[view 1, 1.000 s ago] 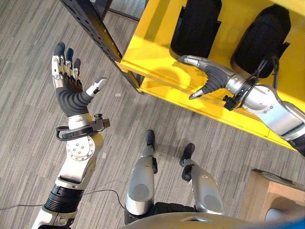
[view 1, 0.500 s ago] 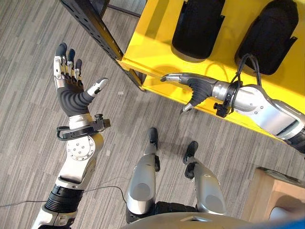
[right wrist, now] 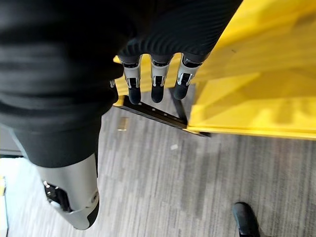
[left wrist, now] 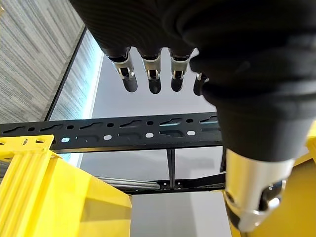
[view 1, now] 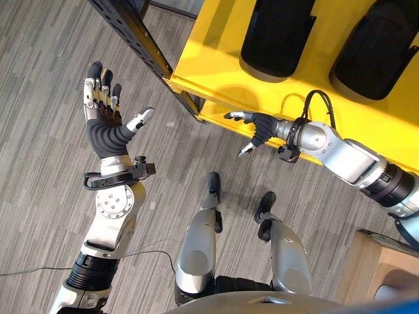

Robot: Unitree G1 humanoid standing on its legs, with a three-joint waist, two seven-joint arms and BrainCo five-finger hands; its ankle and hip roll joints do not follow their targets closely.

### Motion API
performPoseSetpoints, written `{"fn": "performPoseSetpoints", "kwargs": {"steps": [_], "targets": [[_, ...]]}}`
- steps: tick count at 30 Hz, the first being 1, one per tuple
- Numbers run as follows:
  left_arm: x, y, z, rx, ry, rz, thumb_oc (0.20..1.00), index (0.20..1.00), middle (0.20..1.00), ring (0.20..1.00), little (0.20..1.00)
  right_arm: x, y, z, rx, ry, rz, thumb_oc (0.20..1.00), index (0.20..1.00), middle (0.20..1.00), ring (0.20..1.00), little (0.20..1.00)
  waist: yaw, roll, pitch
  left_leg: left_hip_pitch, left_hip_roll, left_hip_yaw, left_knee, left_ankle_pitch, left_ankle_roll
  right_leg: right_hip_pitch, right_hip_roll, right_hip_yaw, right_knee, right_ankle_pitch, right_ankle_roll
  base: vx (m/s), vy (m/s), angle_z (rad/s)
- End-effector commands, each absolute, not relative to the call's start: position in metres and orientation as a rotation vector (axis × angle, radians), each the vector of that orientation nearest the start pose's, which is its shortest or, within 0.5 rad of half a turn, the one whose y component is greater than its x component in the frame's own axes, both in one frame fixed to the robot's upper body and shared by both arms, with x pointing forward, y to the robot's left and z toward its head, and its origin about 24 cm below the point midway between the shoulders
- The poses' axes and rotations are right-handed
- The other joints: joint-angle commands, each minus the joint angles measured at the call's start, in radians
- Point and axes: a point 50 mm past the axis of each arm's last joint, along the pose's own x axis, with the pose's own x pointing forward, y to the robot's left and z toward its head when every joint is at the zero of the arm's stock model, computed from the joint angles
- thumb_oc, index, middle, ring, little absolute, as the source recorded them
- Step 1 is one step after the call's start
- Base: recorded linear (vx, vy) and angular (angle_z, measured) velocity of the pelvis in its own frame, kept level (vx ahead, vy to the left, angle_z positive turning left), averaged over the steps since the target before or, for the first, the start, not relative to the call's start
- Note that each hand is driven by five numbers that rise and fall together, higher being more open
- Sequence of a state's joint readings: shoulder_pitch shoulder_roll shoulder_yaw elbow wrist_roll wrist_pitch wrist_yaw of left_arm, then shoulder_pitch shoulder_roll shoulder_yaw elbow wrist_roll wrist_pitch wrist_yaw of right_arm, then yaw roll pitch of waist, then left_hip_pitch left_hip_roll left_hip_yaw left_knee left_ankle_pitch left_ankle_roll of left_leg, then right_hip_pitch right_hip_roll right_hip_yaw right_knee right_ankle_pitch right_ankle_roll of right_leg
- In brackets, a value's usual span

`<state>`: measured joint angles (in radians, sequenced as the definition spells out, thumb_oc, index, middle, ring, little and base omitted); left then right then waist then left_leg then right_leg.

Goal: Move parts from the plastic box to the shelf.

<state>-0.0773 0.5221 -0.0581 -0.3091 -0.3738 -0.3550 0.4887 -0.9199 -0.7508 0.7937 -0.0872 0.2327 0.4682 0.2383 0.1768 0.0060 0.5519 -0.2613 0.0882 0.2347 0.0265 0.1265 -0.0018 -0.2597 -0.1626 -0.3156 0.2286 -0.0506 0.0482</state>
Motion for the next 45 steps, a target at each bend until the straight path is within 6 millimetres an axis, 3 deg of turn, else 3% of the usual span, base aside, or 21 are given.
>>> {"fn": "performPoseSetpoints", "kwargs": {"steps": [1, 18, 32, 45], "targets": [[0.229, 0.210, 0.184, -0.072, -0.744, 0.209, 1.000, 1.000, 1.000, 1.000, 1.000, 0.316, -0.076, 0.202, -0.937, -0.188, 0.778, 1.000, 1.000, 1.000, 1.000, 1.000, 0.003, -0.011, -0.032, -0.003, 0.005, -0.044, 0.073, -0.081, -0.052, -0.015, -0.030, 0.027, -0.034, 0.052, 0.085, 0.00, 0.000, 0.00], [0.230, 0.208, 0.183, -0.081, -0.743, 0.207, 1.000, 1.000, 1.000, 1.000, 1.000, 0.320, -0.077, 0.207, -1.005, -0.193, 0.744, 1.000, 1.000, 1.000, 1.000, 1.000, 0.003, -0.002, -0.032, -0.018, 0.008, -0.044, 0.067, -0.070, -0.051, -0.038, -0.034, 0.029, -0.023, 0.053, 0.084, 0.00, -0.001, 0.00], [0.231, 0.207, 0.183, -0.078, -0.737, 0.202, 1.000, 1.000, 1.000, 1.000, 1.000, 0.338, -0.084, 0.239, -1.040, -0.319, 0.578, 1.000, 1.000, 1.000, 1.000, 1.000, 0.015, 0.011, -0.032, -0.024, 0.008, -0.059, 0.072, -0.068, -0.051, -0.045, -0.038, 0.023, 0.003, 0.041, 0.079, 0.00, 0.000, 0.00], [0.230, 0.209, 0.178, -0.075, -0.718, 0.206, 1.000, 1.000, 1.000, 1.000, 1.000, 0.344, -0.089, 0.252, -0.915, -0.304, 0.593, 1.000, 1.000, 1.000, 1.000, 1.000, 0.021, 0.023, -0.032, -0.044, 0.010, -0.068, 0.085, -0.063, -0.051, -0.070, -0.042, 0.023, 0.034, 0.030, 0.073, 0.00, 0.000, 0.00]]}}
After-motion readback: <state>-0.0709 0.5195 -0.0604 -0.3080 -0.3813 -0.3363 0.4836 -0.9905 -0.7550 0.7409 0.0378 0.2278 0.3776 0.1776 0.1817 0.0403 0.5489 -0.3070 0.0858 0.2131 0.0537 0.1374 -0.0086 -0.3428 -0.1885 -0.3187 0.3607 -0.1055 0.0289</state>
